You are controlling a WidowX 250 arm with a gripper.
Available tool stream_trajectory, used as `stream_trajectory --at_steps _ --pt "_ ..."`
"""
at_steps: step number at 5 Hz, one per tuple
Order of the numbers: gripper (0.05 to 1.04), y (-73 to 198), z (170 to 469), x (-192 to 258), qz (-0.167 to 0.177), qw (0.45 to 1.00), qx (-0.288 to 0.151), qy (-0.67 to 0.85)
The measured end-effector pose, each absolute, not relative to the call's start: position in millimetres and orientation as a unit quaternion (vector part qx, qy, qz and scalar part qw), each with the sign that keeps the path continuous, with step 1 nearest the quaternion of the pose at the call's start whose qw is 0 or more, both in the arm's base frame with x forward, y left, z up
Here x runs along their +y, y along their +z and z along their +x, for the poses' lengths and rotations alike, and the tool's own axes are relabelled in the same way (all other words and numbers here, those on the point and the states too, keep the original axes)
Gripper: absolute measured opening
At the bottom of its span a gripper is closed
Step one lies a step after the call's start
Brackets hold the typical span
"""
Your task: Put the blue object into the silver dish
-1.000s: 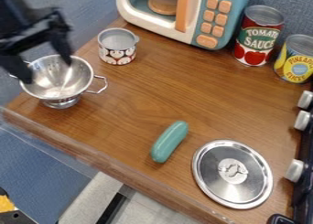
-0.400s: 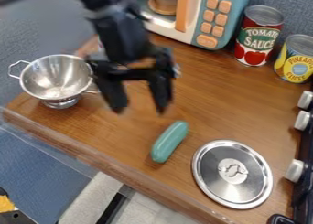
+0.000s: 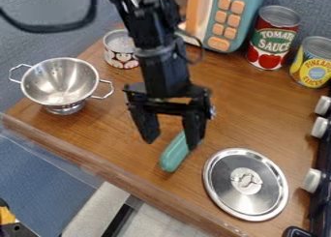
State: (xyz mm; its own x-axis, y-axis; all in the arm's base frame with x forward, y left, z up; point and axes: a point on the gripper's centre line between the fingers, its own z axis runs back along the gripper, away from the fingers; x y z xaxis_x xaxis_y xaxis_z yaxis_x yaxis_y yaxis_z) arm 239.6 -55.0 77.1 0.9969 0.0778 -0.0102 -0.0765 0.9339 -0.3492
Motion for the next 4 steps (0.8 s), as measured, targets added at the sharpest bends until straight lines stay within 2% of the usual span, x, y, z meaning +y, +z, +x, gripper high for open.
stream_trajectory --at_steps 1,2,3,4 --pt "1.001 64.2 243.4 -51.4 -0.157 0.987 0.003 0.044" --pt "1.001 56.6 248.0 -52.3 -0.112 0.993 -0.026 0.039" --pt "0.961 51.5 251.9 -54.1 -0.101 0.994 -0.038 0.037" --pt "0.68 44.2 248.0 -62.4 -0.075 0.996 -0.051 0.022"
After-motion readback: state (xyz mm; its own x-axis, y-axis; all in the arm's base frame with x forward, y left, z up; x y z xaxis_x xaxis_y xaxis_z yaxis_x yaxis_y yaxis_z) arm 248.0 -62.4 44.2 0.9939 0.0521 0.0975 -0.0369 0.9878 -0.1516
